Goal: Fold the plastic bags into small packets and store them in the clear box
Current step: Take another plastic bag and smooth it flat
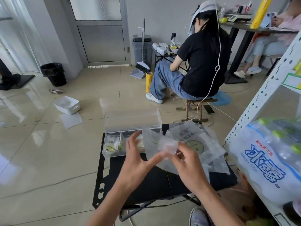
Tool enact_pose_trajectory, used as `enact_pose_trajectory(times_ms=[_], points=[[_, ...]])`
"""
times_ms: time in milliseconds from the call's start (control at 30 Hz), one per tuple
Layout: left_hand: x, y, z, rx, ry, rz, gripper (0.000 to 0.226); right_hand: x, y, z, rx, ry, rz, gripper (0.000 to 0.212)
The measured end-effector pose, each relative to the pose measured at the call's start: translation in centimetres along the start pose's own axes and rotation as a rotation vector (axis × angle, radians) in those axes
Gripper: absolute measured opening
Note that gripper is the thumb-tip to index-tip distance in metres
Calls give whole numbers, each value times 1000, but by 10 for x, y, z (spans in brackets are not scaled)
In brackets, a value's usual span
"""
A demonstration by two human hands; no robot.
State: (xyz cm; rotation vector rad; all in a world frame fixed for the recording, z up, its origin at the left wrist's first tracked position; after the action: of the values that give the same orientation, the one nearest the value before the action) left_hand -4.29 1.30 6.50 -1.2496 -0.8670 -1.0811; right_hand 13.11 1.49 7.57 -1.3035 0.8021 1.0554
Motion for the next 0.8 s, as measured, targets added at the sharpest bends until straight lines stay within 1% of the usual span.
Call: enact_pose_trajectory(times_ms=[33, 67, 100, 133, 167, 200, 233, 267, 300, 333, 367, 400, 433, 467, 500, 533, 567, 600, 667, 700, 733, 767, 800], points=[[5, -7, 1, -11, 150, 148, 115, -1, -3, 1, -81, 35, 57, 18], [10, -10, 2, -87, 240, 224, 111, -4, -5, 1, -180, 59, 92, 17], [10, -10, 1, -207, 250, 224, 97, -7, -5, 0, -258, 70, 114, 16], [7, -8, -1, -324, 189, 170, 73, -10, -6, -1, -287, 70, 129, 16], [2, -5, -4, -420, 119, 146, 47, -12, -7, 0, -265, 64, 143, 17], [-2, -3, -8, -476, 74, 157, 24, -14, -10, 1, -207, 52, 163, 17], [-4, -5, -9, -484, 71, 189, 11, -15, -14, 3, -147, 44, 187, 19], [-3, -7, -10, -472, 95, 189, 14, -16, -17, 6, -120, 47, 206, 24], [0, -13, -9, -432, 127, 126, 20, -13, -21, 10, -108, 66, 194, 37], [5, -20, -7, -369, 143, 0, 25, -8, -27, 14, -99, 102, 160, 58], [7, -30, -4, -274, 133, -158, 27, 4, -37, 18, -66, 178, 101, 79], [5, -42, -1, -162, 105, -312, 27, 16, -46, 21, -28, 289, 73, 95], [2, -51, 2, -63, 78, -435, 25, 34, -53, 21, -27, 438, 120, 105], [-6, -59, 3, 14, 49, -502, 20, 51, -53, 18, -69, 606, 236, 108], [-12, -63, 3, 53, 14, -510, 19, 61, -47, 13, -141, 751, 372, 109], [-20, -62, 3, 51, -24, -506, 26, 62, -40, 7, -227, 832, 480, 109], [-28, -61, 4, 32, -61, -479, 37, 61, -33, 6, -284, 850, 530, 107], [-31, -60, 4, 33, -79, -447, 44, 58, -30, 7, -295, 842, 560, 104], [-33, -65, 4, 114, -93, -434, 48, 58, -28, 13, -235, 834, 607, 96], [-31, -67, 4, 153, -104, -483, 46, 65, -29, 17, -186, 847, 574, 97], [-32, -70, 3, 174, -129, -550, 44, 67, -29, 17, -174, 855, 483, 107], [-32, -71, 2, 179, -156, -603, 42, 73, -27, 16, -224, 860, 384, 118], [-35, -73, 1, 185, -186, -626, 37, 71, -24, 11, -292, 853, 293, 121]])
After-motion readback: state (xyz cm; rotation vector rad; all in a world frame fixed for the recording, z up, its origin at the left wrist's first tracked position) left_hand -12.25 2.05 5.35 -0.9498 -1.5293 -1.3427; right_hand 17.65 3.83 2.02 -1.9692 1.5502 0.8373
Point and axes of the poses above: each hand's wrist, its own z-axis towards the middle knuckle, its own y-axis out of the palm, x = y × z, the point moved 5 cm from there along z, towards the middle knuckle, and after that the axes turned 6 degrees about y, right-handed, at the moved point
